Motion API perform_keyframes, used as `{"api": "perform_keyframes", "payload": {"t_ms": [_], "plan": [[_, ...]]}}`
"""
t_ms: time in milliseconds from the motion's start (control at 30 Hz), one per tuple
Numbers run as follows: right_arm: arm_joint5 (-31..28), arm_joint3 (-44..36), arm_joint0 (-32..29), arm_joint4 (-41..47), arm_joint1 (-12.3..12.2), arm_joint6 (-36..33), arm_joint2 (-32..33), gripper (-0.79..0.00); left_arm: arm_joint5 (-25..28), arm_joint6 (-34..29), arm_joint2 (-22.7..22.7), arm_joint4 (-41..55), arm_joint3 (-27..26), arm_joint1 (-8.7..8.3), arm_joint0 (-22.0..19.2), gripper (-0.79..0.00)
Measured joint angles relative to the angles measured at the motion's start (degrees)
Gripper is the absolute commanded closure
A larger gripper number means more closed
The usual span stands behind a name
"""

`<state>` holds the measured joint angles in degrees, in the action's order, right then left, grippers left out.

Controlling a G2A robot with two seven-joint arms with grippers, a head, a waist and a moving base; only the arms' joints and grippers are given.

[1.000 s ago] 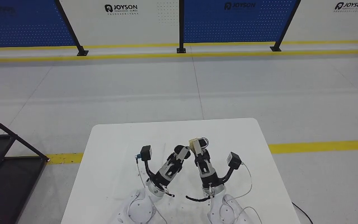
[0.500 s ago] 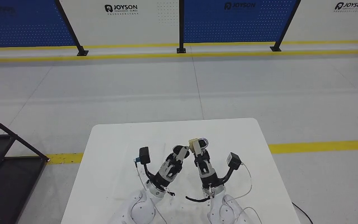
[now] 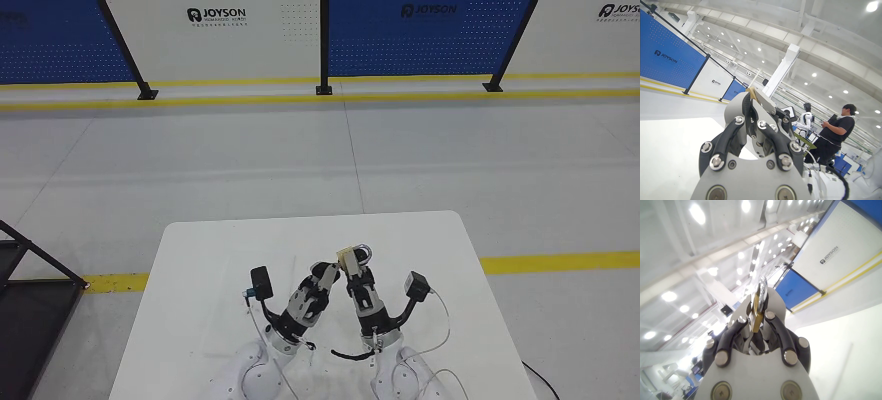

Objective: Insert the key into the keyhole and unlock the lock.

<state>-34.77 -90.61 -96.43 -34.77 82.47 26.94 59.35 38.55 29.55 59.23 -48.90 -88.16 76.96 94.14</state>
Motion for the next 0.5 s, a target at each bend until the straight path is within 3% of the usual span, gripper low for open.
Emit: {"api": "perform_keyframes", "payload": {"t_ms": [500], "plan": [[0.92,-0.26,-0.2,0.02,-0.03,-0.29,0.04,0.0,-4.73,7.63,-0.95,-9.53,1.22,0.28,-0.51,0.0]]}}
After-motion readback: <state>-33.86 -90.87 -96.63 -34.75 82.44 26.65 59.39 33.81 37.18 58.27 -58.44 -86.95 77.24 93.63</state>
